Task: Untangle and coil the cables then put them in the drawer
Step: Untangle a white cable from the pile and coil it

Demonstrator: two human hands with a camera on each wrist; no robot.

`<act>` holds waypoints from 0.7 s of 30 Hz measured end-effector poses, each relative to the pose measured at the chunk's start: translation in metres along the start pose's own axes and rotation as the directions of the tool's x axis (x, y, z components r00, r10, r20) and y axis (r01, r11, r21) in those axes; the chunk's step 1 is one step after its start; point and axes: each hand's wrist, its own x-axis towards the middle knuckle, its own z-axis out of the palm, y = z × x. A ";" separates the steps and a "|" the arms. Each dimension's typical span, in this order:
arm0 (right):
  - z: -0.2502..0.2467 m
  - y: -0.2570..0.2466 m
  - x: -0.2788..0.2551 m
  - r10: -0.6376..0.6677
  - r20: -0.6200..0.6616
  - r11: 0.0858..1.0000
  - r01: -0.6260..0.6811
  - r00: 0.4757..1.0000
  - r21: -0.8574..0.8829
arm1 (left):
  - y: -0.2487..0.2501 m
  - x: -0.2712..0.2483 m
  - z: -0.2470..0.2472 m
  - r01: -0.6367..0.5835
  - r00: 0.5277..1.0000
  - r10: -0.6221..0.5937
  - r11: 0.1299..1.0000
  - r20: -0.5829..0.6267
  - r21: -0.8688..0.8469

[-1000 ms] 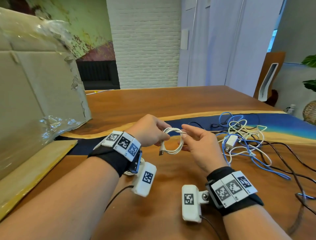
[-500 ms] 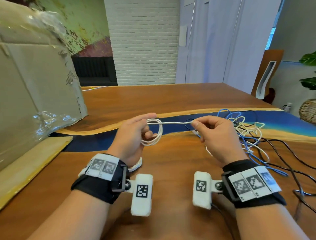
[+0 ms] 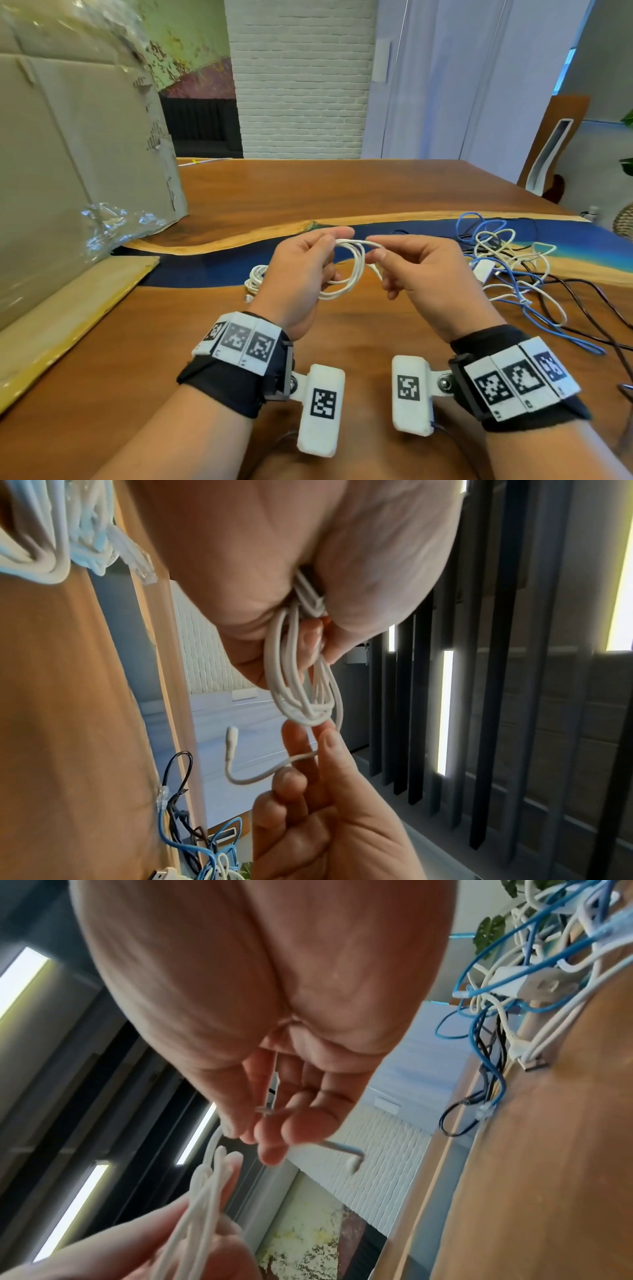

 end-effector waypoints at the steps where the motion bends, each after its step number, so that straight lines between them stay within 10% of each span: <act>1: 0.001 0.001 0.000 -0.006 -0.027 1.000 0.006 1.000 0.006 | 0.000 -0.001 0.001 -0.004 1.000 0.004 1.000 0.000 0.008; 21: 0.032 -0.008 -0.008 0.157 0.054 0.898 -0.165 0.986 0.408 | 0.000 -0.010 0.011 -0.119 0.991 0.120 0.992 -0.050 0.029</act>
